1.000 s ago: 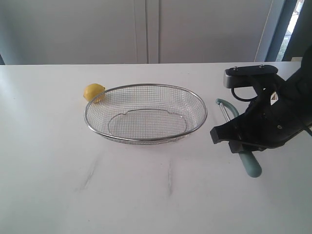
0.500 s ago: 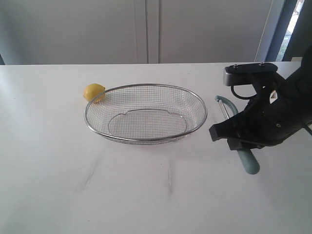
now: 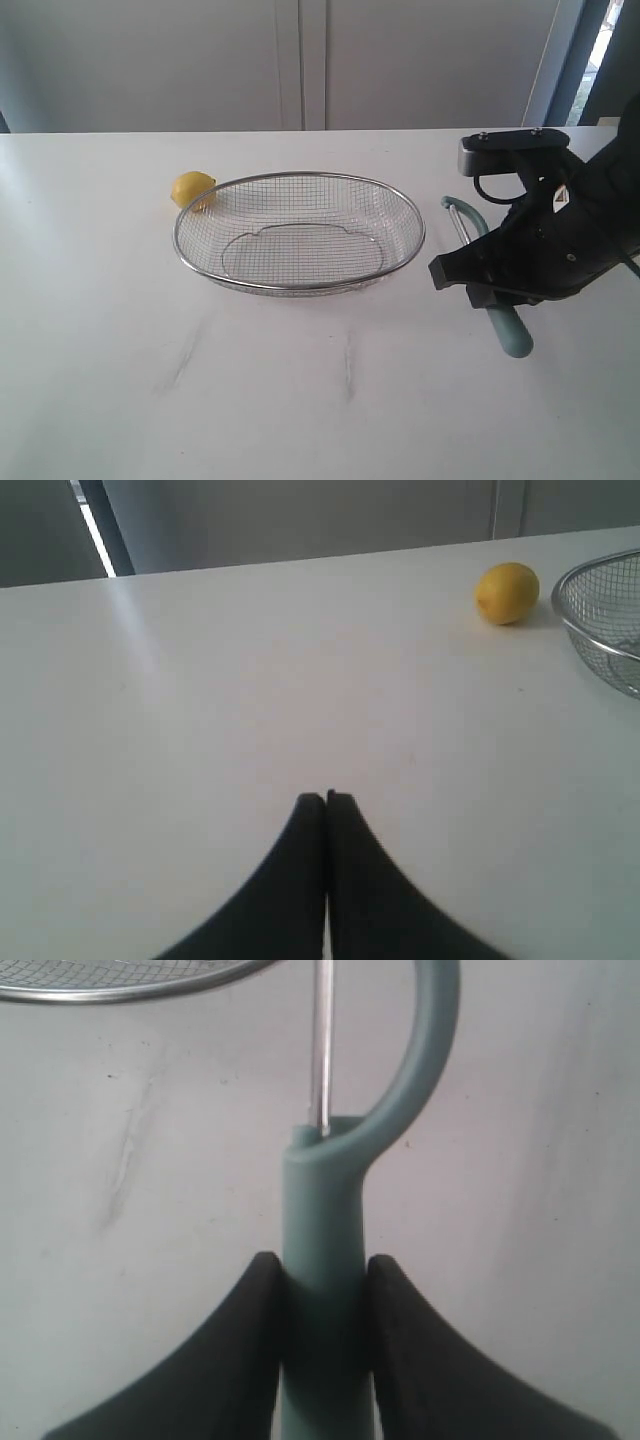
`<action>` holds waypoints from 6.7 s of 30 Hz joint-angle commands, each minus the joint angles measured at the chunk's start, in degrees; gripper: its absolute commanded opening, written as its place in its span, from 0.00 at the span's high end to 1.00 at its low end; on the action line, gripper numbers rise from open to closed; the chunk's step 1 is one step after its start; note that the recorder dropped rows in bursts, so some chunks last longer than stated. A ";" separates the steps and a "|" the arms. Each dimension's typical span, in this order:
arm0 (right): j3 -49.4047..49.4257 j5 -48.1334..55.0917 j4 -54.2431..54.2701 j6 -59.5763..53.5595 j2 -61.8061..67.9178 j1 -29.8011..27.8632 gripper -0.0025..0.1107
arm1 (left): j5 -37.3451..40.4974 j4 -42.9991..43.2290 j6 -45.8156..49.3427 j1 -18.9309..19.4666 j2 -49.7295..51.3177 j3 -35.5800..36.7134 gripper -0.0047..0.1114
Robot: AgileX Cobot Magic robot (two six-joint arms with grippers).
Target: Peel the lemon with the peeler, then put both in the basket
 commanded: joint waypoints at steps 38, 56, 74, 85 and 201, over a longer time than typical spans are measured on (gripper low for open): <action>0.18 -0.21 0.04 0.25 -0.53 0.08 0.98 | 5.98 -0.42 -1.81 -0.30 42.69 -26.01 0.96; 0.18 -0.81 0.04 0.25 -0.53 0.08 0.98 | 24.48 -11.30 16.41 -0.30 79.65 -58.01 0.96; 0.18 -0.81 0.04 0.25 -0.53 0.08 0.98 | 39.12 -10.33 25.20 -6.57 104.25 -87.74 0.96; 0.18 -0.58 0.04 0.25 -0.53 0.08 0.98 | 42.37 -10.48 29.24 -6.57 113.82 -98.32 0.96; 0.18 -2.34 1.28 0.49 -0.53 0.08 0.98 | 45.12 -27.39 43.92 -8.36 134.44 -123.67 0.96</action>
